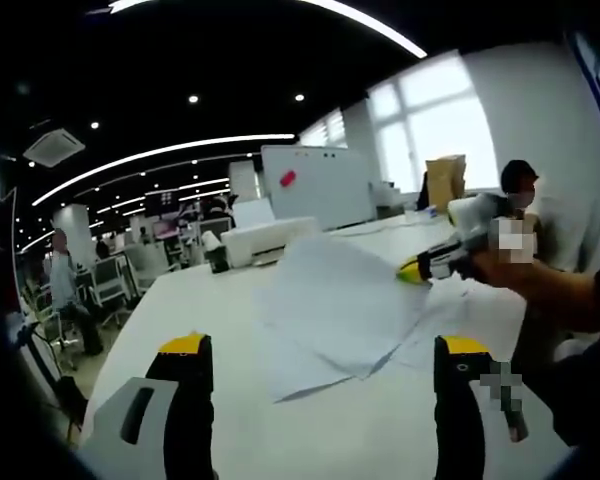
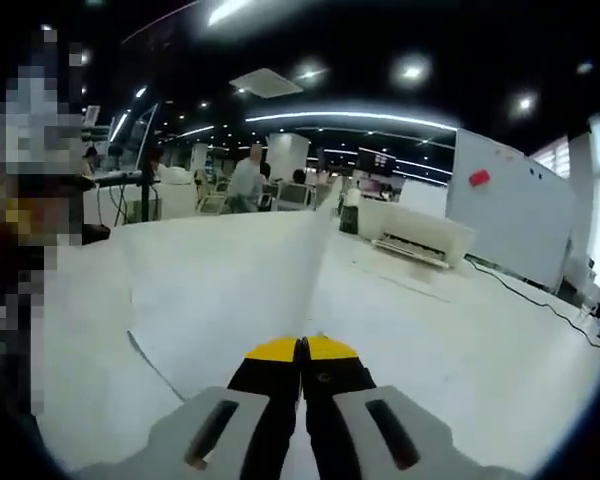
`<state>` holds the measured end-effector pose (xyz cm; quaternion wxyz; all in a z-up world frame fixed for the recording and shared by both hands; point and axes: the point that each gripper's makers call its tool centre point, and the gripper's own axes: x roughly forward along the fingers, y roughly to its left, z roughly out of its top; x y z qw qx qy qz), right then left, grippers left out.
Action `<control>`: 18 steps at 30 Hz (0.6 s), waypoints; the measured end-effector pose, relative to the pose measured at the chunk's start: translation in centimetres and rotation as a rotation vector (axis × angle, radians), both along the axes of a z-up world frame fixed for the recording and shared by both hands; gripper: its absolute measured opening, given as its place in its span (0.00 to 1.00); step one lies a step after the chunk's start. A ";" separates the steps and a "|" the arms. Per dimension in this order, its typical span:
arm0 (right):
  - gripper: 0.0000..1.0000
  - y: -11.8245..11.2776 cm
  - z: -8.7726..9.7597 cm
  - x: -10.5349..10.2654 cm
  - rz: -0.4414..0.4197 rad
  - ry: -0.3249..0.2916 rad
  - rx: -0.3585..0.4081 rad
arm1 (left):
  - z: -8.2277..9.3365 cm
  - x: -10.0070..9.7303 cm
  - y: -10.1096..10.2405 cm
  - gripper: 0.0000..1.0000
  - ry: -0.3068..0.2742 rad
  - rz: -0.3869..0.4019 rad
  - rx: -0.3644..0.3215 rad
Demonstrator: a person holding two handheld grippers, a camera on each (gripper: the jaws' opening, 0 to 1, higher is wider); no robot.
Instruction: Organize the stack of printing papers by aligning and flattening the scattered papers on the table
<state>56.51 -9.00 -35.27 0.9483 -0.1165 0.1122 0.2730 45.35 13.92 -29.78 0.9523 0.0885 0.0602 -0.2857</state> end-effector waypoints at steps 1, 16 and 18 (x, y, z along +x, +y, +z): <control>0.00 0.0 0.2 -0.1 0.001 -0.004 0.003 | 0.0 0.0 0.0 0.94 0.000 0.000 -0.002; 0.00 0.7 4.8 -1.7 0.023 -0.118 0.002 | 0.3 0.2 -0.1 0.93 -0.006 -0.012 -0.023; 0.00 0.7 5.4 -1.9 0.022 -0.137 -0.003 | 0.3 0.2 -0.1 0.93 -0.006 -0.012 -0.023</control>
